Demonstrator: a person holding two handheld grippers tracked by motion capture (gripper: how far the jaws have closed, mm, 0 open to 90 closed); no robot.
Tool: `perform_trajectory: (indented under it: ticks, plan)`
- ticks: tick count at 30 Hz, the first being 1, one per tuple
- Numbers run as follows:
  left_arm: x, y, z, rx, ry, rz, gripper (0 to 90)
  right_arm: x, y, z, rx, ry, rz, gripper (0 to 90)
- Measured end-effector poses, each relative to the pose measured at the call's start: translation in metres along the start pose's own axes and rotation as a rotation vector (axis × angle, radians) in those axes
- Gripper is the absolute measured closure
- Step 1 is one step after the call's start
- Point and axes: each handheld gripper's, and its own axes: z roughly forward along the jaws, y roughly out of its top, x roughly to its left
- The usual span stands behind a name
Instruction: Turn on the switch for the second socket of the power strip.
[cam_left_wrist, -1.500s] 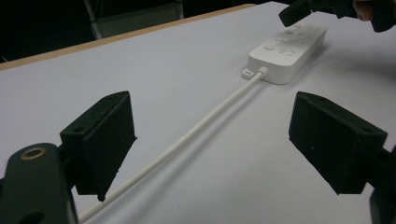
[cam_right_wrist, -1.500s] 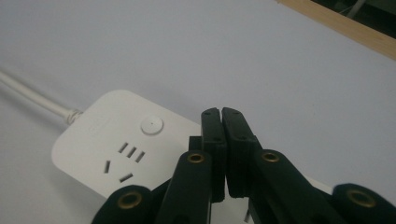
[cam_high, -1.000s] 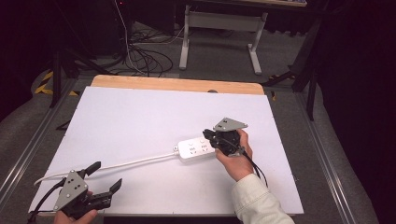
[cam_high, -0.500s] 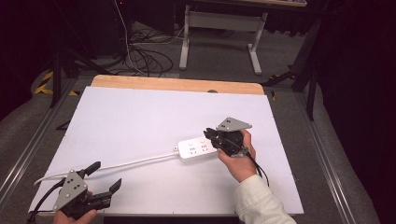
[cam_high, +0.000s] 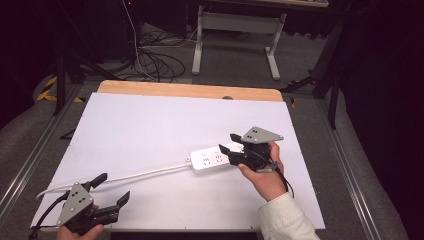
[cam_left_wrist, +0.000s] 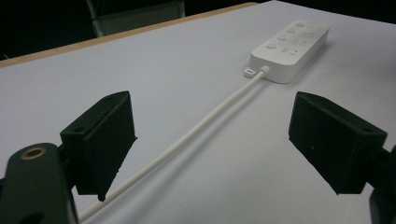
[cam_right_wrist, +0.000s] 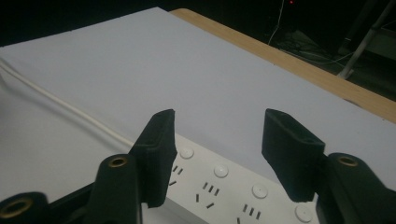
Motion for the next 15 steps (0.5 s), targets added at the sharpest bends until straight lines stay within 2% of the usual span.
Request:
perform_trajectory:
  ticks: [6, 15]
  plan:
    - [0.000, 0.000, 0.000, 0.001, 0.004, 0.002, 15.0, 0.001, -0.001, -0.022, -0.036, 0.005, 0.012, 36.0]
    - [-0.001, 0.000, 0.000, 0.003, 0.007, -0.002, 15.0, 0.001, -0.017, -0.048, -0.056, 0.050, 0.009, 26.9]
